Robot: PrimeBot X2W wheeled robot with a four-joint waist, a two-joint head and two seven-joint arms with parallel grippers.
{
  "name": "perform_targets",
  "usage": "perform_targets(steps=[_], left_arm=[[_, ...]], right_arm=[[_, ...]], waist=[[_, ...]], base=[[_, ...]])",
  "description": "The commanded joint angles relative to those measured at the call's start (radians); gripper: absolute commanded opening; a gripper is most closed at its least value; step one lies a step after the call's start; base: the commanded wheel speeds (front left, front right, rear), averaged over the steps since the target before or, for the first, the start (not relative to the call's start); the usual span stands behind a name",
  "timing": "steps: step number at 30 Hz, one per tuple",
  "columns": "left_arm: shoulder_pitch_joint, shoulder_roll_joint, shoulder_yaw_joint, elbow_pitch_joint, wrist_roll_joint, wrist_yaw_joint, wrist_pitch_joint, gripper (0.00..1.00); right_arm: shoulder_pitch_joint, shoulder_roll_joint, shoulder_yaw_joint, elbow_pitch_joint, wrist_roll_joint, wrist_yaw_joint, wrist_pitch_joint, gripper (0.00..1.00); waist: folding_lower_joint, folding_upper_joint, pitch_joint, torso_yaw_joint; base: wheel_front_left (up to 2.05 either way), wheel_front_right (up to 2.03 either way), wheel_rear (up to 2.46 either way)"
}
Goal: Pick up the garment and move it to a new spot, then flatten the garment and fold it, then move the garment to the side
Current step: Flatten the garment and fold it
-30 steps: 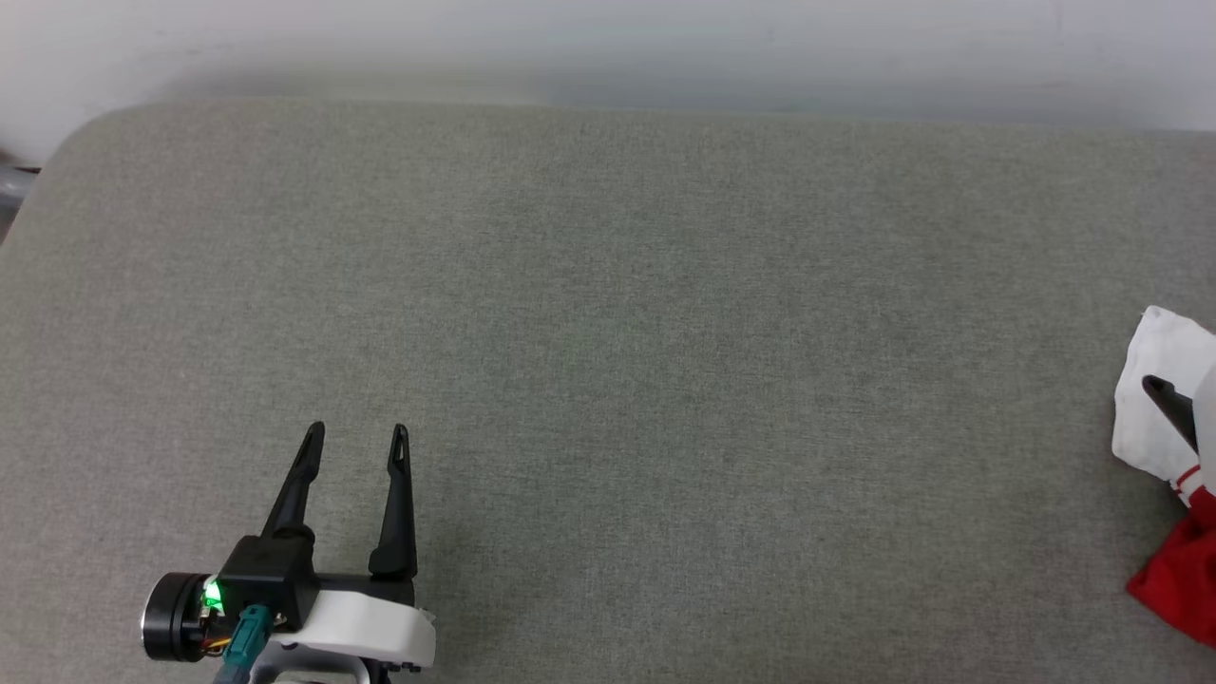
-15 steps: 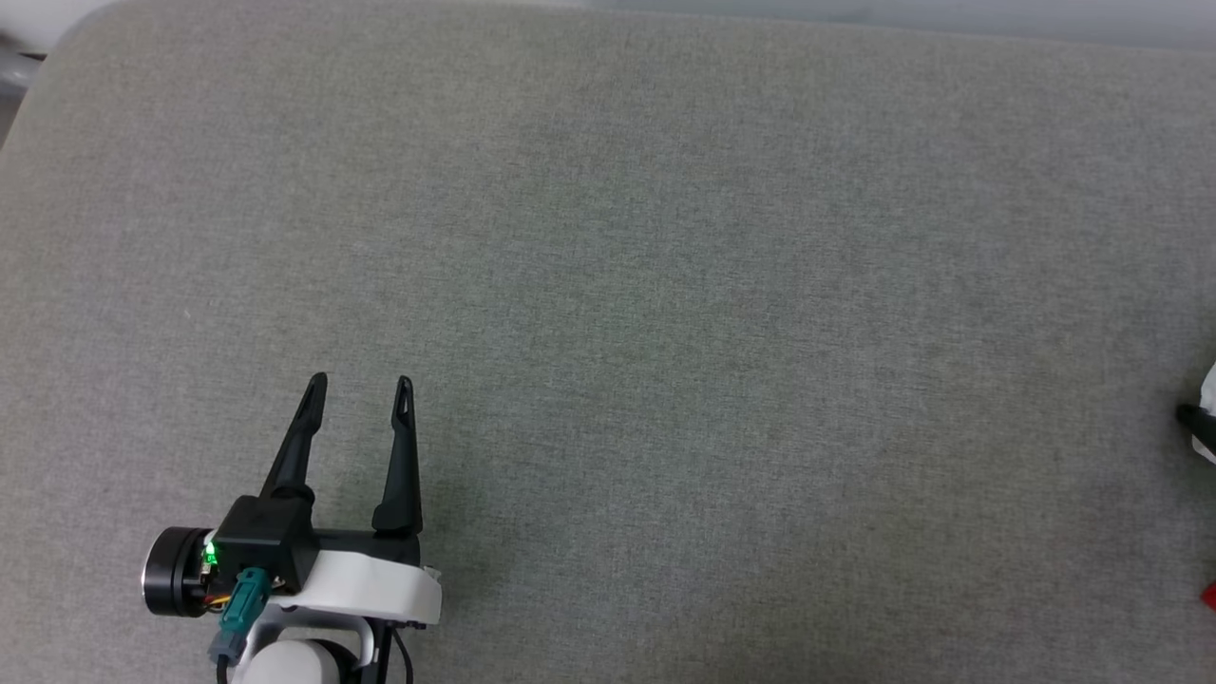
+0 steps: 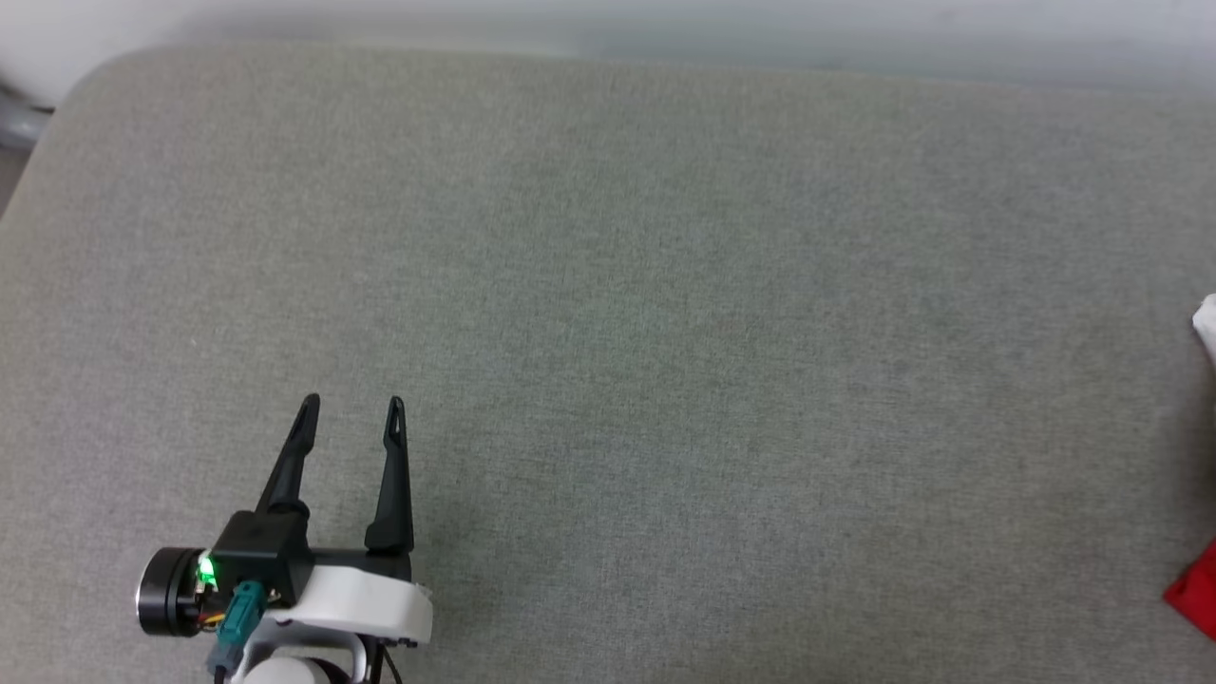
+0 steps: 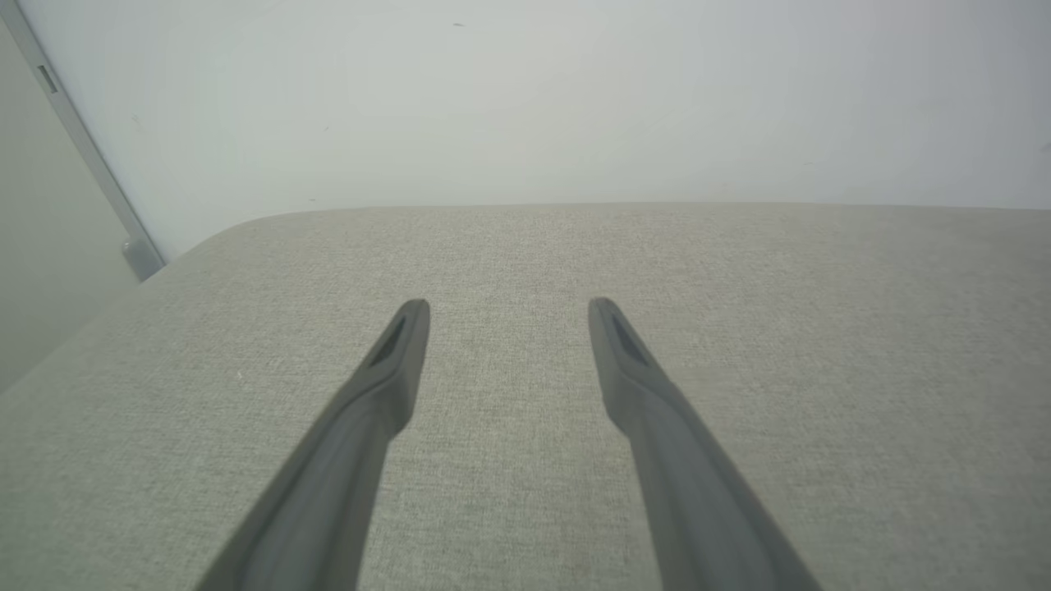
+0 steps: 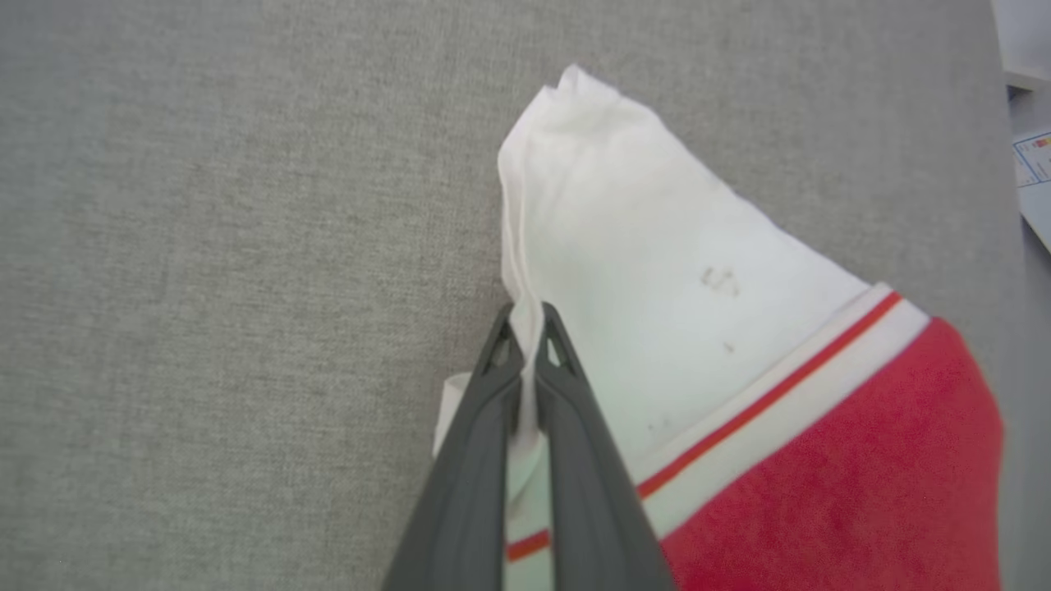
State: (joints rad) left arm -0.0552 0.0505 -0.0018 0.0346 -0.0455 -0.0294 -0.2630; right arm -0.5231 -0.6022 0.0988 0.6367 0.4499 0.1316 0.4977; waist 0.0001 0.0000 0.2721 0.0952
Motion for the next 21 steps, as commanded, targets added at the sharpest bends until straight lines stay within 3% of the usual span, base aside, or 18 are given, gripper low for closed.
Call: perform_targets(steps=[1, 12, 21], left_arm=[[0.016, 0.000, 0.001, 0.001, 0.008, 0.000, -0.003, 1.00], [0.075, 0.000, 0.005, -0.003, 0.020, 0.000, -0.003, 1.00], [0.100, 0.000, -0.001, -0.009, 0.018, 0.003, -0.003, 1.00]], right_arm=[[-0.005, -0.011, -0.011, -0.013, 0.006, -0.002, -0.029, 0.00], [0.006, -0.011, -0.136, -0.205, 0.057, -0.002, -0.232, 0.00], [0.046, 0.059, -0.238, -0.498, 0.013, -0.001, -0.241, 0.00]], waist=[[-0.0001, 0.0000, -0.030, -0.013], [-0.0001, 0.0000, -0.123, -0.030], [-0.0001, 0.0000, -0.155, 0.005]], base=[[0.00, 0.00, 0.00], [0.00, 0.00, 0.00], [0.00, 0.00, 0.00]])
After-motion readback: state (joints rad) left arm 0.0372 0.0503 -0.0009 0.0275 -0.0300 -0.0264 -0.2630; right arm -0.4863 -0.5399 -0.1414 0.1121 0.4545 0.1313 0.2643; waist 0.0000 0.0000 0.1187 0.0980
